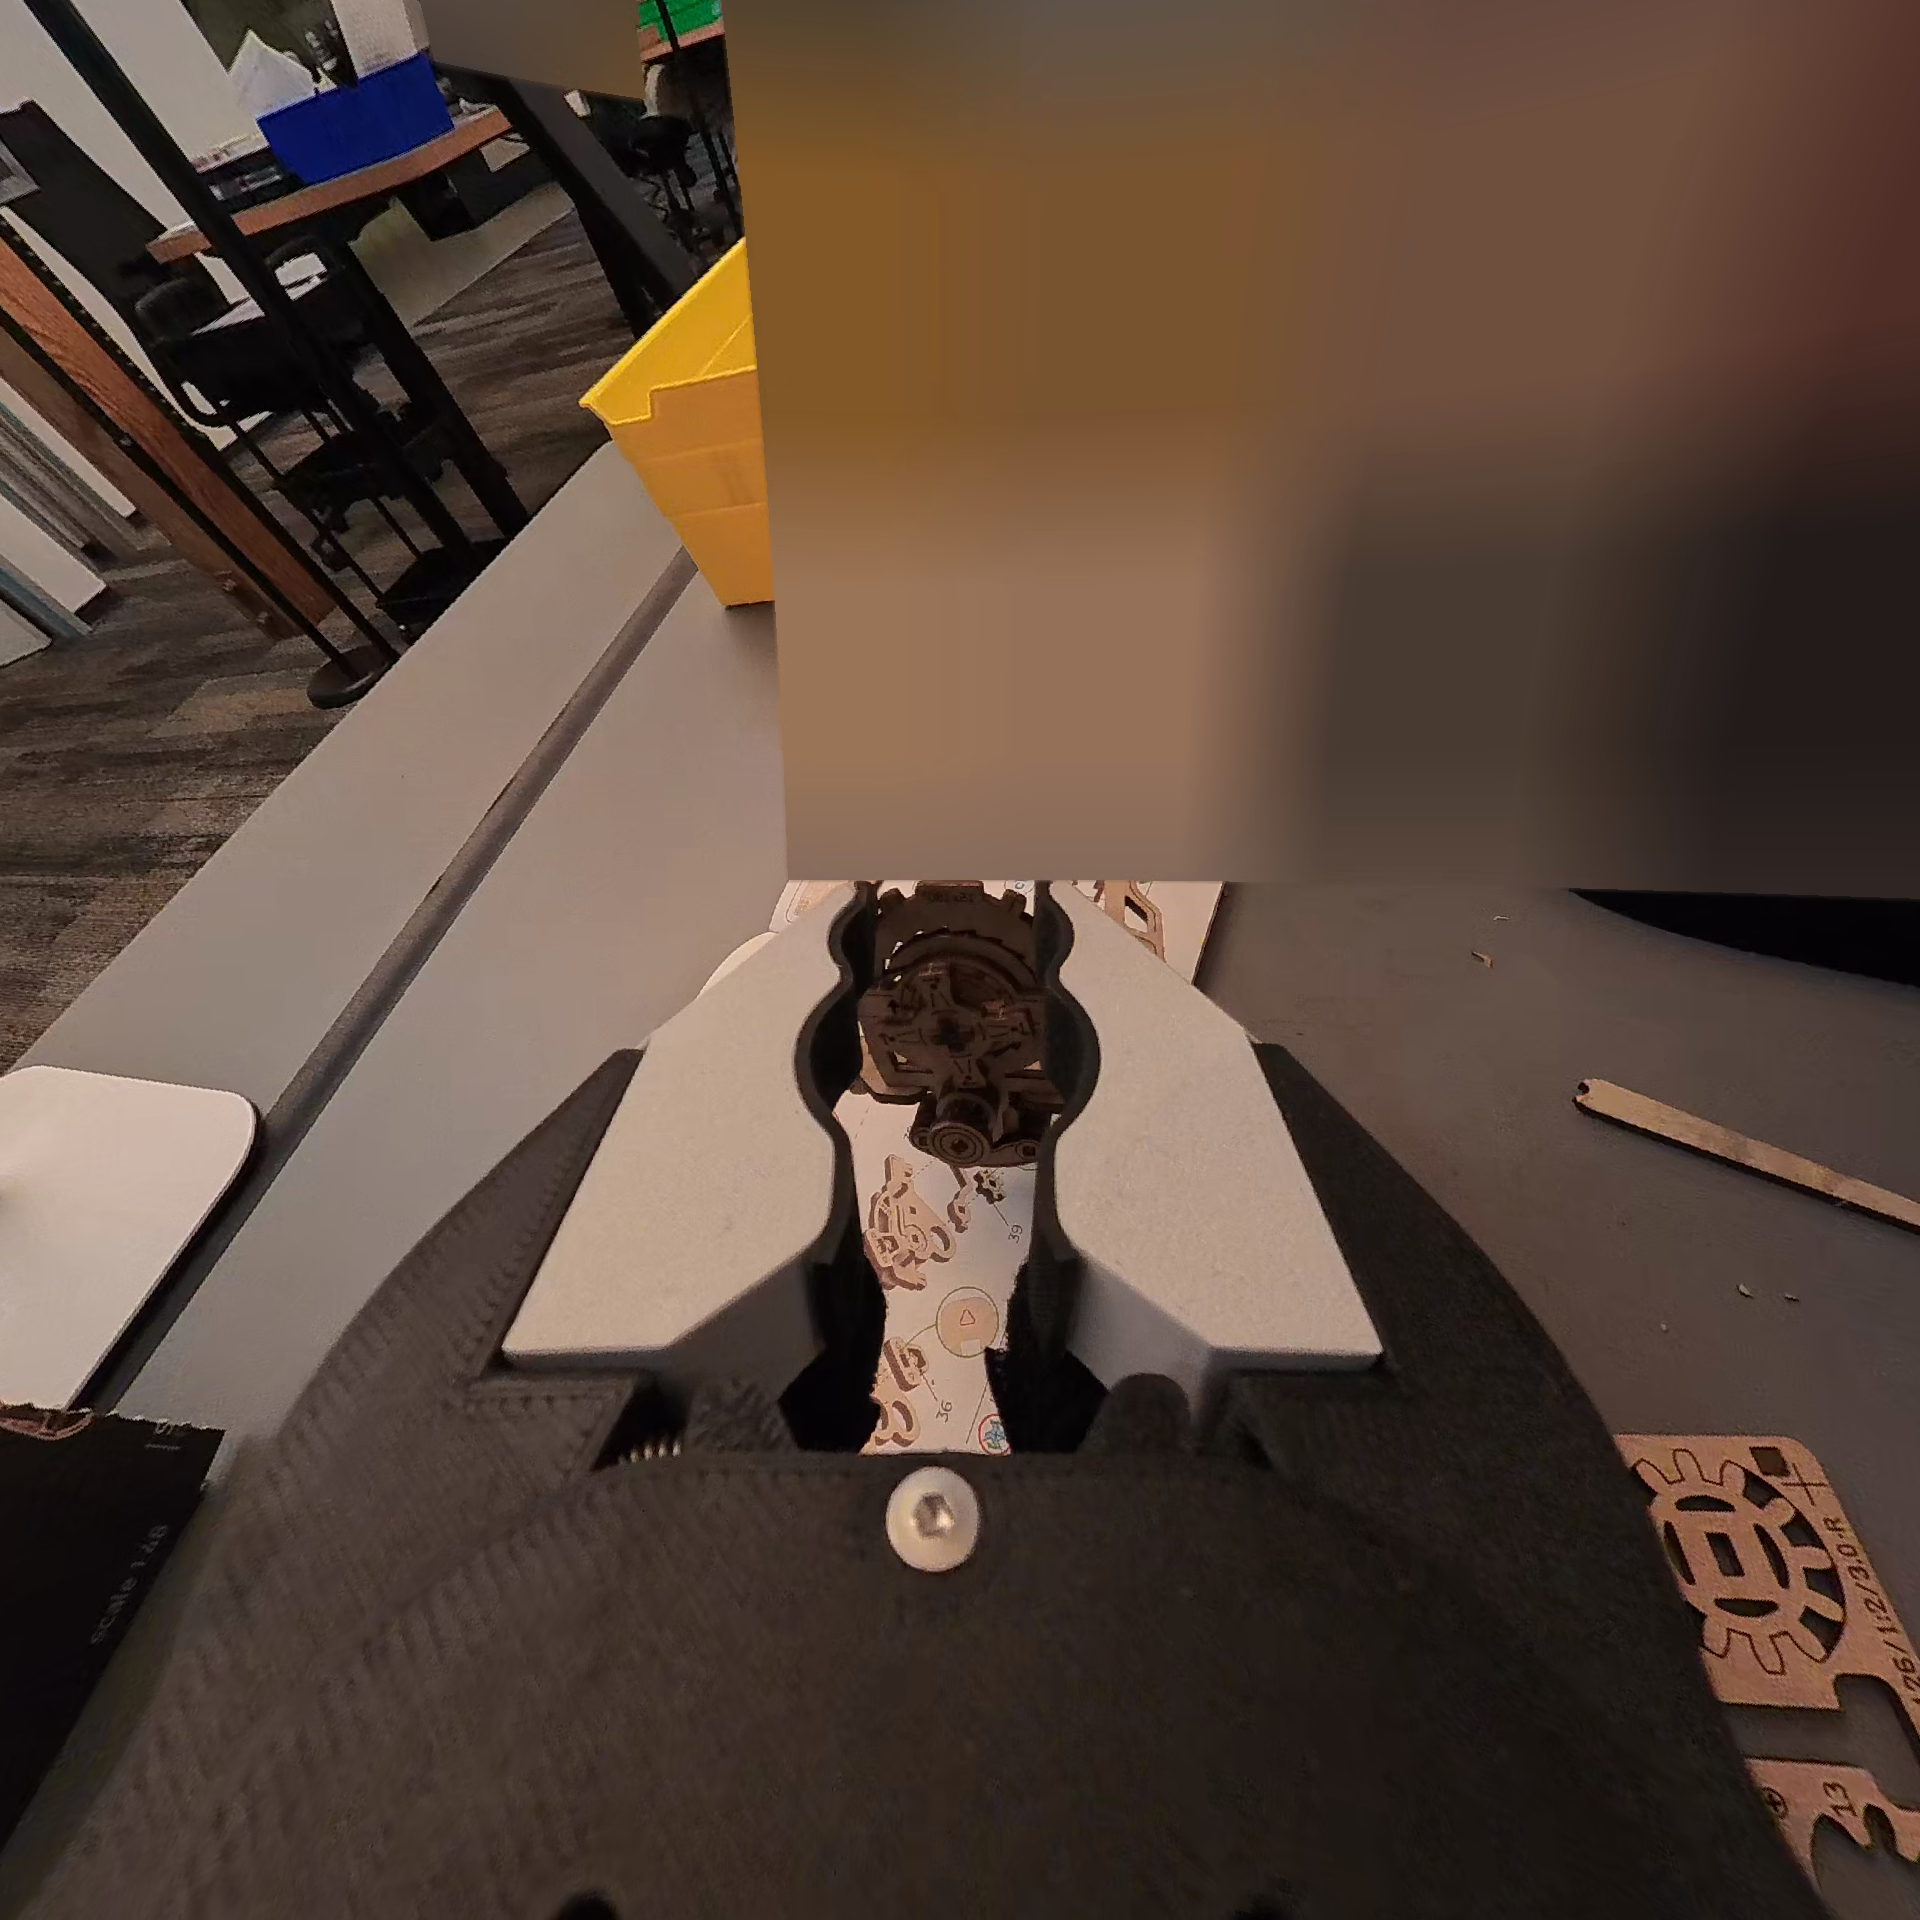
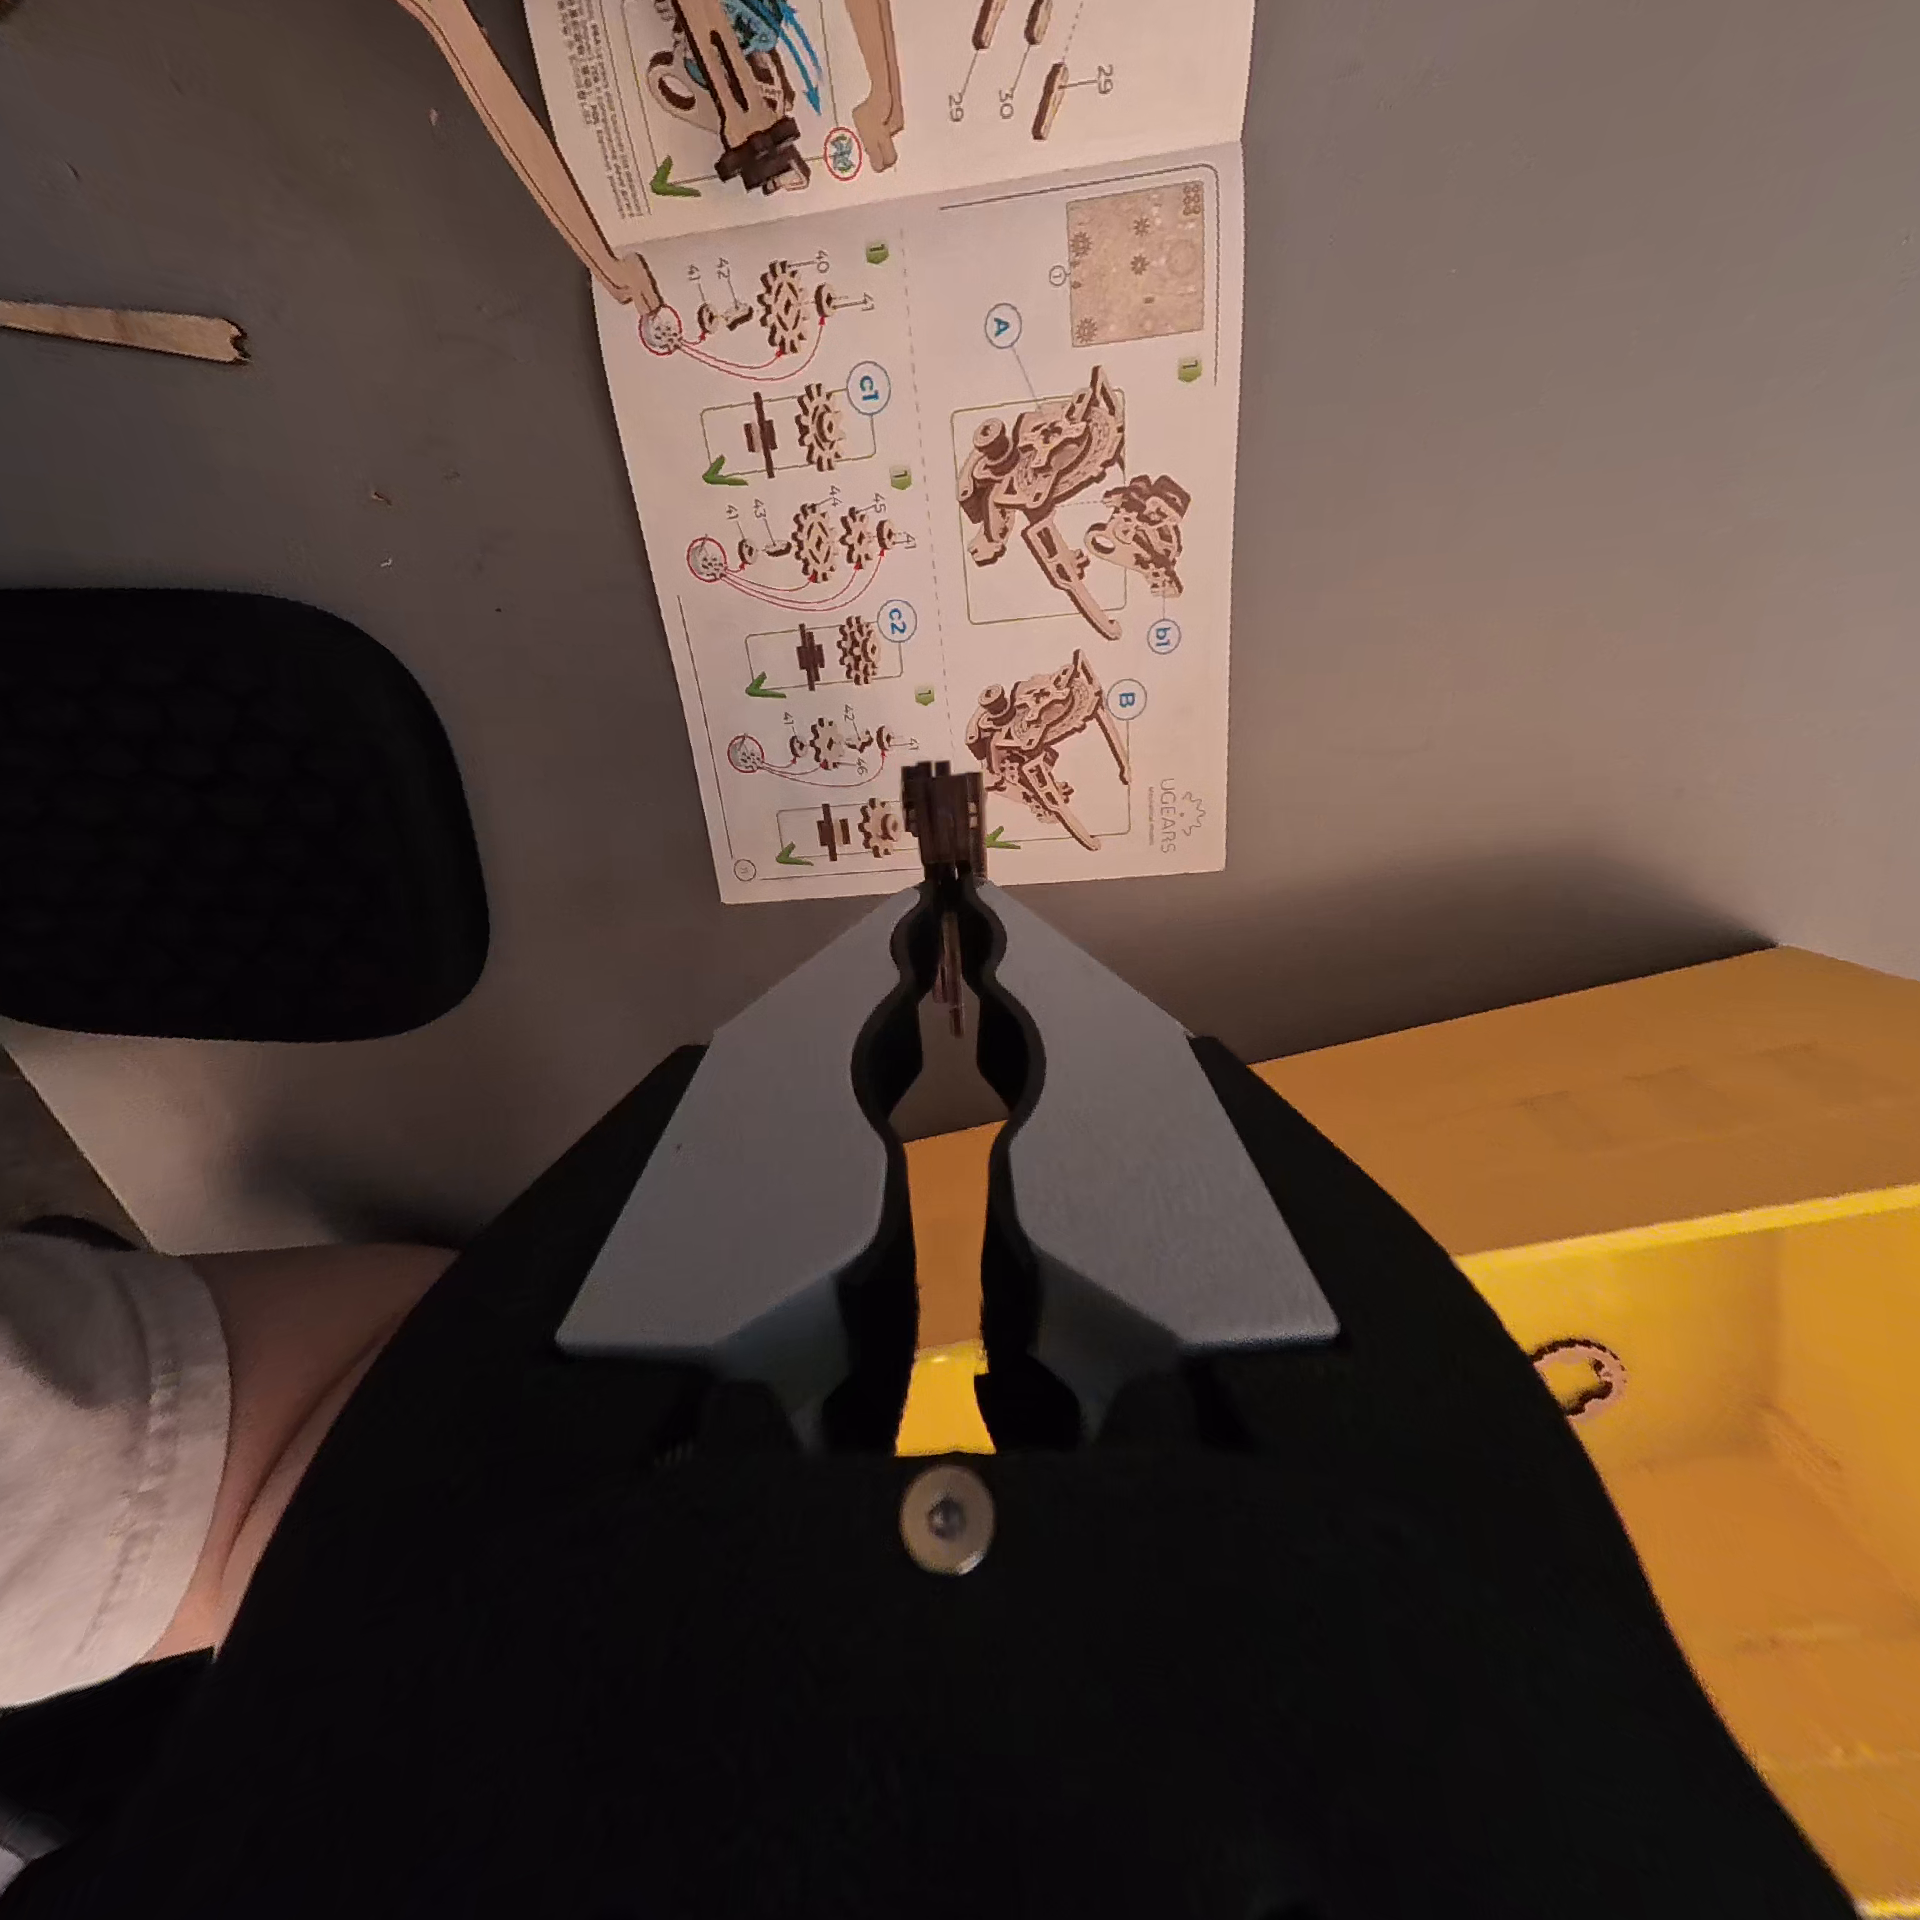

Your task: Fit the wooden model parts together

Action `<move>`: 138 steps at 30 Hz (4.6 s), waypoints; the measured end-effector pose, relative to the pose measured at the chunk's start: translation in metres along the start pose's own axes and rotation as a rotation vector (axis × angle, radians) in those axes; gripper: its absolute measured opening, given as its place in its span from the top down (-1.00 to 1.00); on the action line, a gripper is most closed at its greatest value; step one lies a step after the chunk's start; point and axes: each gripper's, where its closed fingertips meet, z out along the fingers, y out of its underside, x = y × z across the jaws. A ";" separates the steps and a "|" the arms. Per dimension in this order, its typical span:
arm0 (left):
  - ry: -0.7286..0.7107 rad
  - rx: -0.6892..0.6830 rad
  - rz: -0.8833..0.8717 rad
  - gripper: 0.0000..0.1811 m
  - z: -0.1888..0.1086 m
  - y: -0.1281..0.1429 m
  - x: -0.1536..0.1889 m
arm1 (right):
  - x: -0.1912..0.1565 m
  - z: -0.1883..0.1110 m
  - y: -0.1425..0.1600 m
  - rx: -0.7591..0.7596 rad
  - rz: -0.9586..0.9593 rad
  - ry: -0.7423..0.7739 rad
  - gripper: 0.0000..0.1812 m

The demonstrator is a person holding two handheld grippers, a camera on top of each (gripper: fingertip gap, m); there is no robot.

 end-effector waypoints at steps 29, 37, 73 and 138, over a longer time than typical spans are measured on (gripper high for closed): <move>0.013 0.002 0.007 0.69 0.000 0.000 0.003 | 0.009 -0.012 0.001 0.040 0.032 0.057 0.98; 0.022 0.005 0.013 0.69 0.001 -0.001 0.005 | 0.007 -0.010 0.001 0.035 0.023 0.046 0.98; 0.113 0.181 0.097 0.69 -0.014 -0.029 0.026 | 0.000 -0.004 -0.009 0.047 -0.013 0.003 0.98; 0.111 0.256 0.043 0.69 -0.020 -0.035 0.019 | -0.072 -0.024 -0.123 0.460 -0.169 -0.149 0.99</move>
